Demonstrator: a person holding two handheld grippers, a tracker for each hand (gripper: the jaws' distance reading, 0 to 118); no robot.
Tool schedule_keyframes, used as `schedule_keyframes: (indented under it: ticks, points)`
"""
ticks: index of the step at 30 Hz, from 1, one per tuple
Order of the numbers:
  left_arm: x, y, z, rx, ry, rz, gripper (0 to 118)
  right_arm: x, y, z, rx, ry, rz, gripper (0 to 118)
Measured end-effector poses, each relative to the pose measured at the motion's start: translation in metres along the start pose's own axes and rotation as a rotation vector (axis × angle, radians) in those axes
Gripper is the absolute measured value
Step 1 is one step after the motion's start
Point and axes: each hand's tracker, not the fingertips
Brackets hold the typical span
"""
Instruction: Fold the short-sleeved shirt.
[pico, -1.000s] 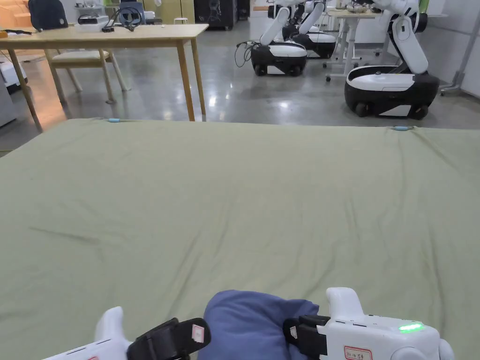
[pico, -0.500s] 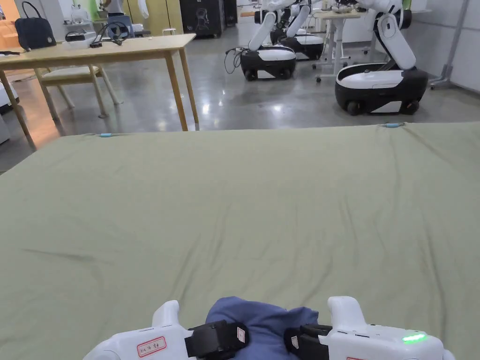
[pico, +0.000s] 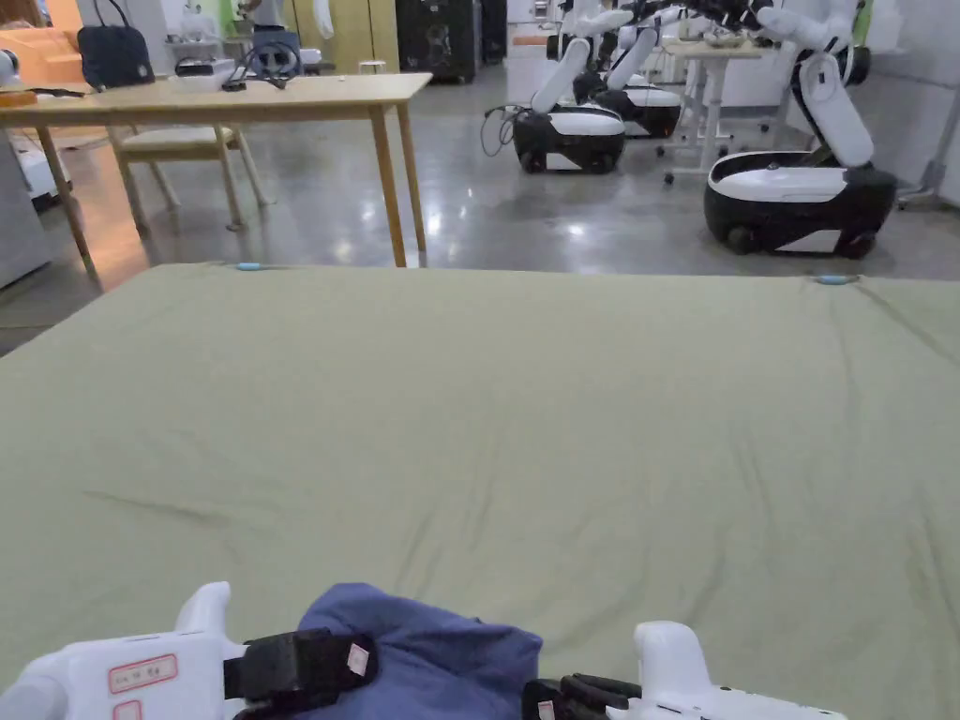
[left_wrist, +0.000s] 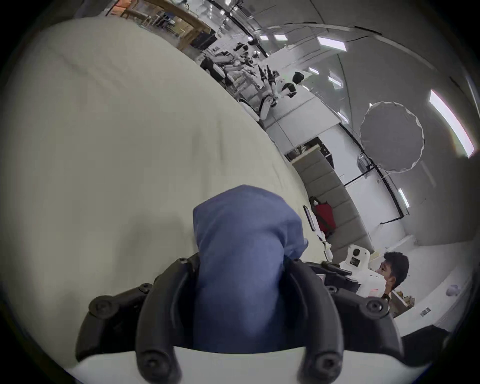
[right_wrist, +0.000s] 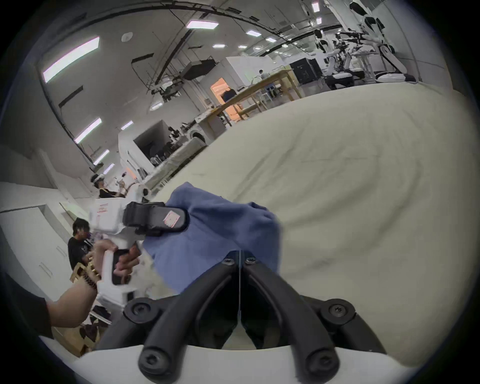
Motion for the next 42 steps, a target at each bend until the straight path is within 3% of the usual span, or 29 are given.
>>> schedule_keyframes:
  ticks: [8,12,14,15,16,17,19,20,23,25,27,28,31,35,38,40,42]
  points:
    - [-0.116,0.099,0.159,0.132,0.265,0.011,46,-0.015,0.002,0.009,0.026,0.027,0.006,2]
    - [-0.166,0.124,0.196,0.139,0.381,0.061,46,-0.013,0.004,0.008,0.029,0.003,-0.017,2]
    - [-0.176,0.125,0.19,0.132,0.358,0.052,48,-0.013,0.005,0.007,0.029,-0.007,-0.016,2]
    - [-0.178,0.122,0.185,0.122,0.341,0.05,57,-0.013,0.006,0.006,0.027,-0.014,-0.015,2]
    - [-0.188,0.125,0.182,0.124,0.351,0.039,84,-0.013,0.006,0.006,0.025,-0.022,-0.015,2]
    - [-0.19,0.125,0.179,0.131,0.362,0.034,98,-0.012,0.006,0.007,0.025,-0.025,-0.015,2]
    - [-0.188,0.124,0.179,0.144,0.399,0.032,103,-0.01,0.007,0.01,0.023,-0.028,-0.015,2]
    - [-0.178,0.122,0.182,0.173,0.39,0.031,115,-0.01,0.008,0.013,0.024,-0.031,-0.013,2]
    - [-0.156,0.125,0.207,0.243,0.408,0.045,115,-0.011,0.012,0.023,0.025,-0.043,-0.014,2]
    - [-0.136,0.122,0.23,0.326,0.491,-0.029,115,-0.011,0.016,0.033,0.028,-0.035,-0.006,2]
    - [-0.101,0.105,0.242,0.374,0.435,-0.042,110,-0.014,0.018,0.048,0.047,-0.035,0.016,2]
    - [-0.073,0.087,0.244,0.399,0.394,-0.079,93,-0.015,0.019,0.058,0.065,-0.032,0.029,2]
    - [0.0,0.03,0.222,0.502,0.397,-0.22,14,-0.017,0.017,0.084,0.113,-0.052,0.044,2]
    - [0.087,-0.052,0.157,0.546,0.414,-0.383,11,-0.017,0.011,0.124,0.176,-0.138,0.057,2]
    - [0.131,-0.094,0.097,0.543,0.562,-0.514,8,-0.01,0.002,0.16,0.237,-0.146,-0.018,2]
    - [0.156,-0.105,0.064,0.53,0.509,-0.485,6,-0.009,0.002,0.184,0.275,-0.157,-0.05,2]
    - [0.189,-0.102,0.042,0.534,0.395,-0.491,6,-0.017,0.013,0.209,0.323,-0.234,0.007,2]
